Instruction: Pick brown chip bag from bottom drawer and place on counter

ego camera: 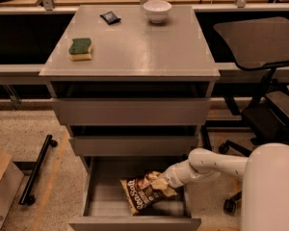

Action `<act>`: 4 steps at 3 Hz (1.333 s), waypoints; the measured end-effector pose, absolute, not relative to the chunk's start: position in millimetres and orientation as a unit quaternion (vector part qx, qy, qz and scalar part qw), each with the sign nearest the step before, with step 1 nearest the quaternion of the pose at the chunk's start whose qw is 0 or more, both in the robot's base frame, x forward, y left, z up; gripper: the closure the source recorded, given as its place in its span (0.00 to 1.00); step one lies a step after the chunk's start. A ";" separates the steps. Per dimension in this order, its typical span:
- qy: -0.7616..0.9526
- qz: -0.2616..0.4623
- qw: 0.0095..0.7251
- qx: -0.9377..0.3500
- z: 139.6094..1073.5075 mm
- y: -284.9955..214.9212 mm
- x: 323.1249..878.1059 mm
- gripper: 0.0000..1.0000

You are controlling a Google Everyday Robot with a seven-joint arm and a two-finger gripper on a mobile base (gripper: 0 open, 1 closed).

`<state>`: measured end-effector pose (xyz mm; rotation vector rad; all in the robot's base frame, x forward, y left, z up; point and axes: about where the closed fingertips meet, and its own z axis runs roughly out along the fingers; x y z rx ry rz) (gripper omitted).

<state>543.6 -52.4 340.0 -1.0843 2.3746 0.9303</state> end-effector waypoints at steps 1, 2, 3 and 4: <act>0.830 0.320 0.194 -0.413 396.9 -57.3 547.5 1.00; 0.826 0.286 0.204 -0.440 455.5 -70.5 558.6 1.00; 0.824 0.240 0.211 -0.468 520.9 -81.8 580.6 1.00; 0.815 0.169 0.232 -0.503 611.0 -85.7 605.5 1.00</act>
Offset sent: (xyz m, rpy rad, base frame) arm 0.0383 -0.0424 0.2052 -0.1584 -0.2124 0.1028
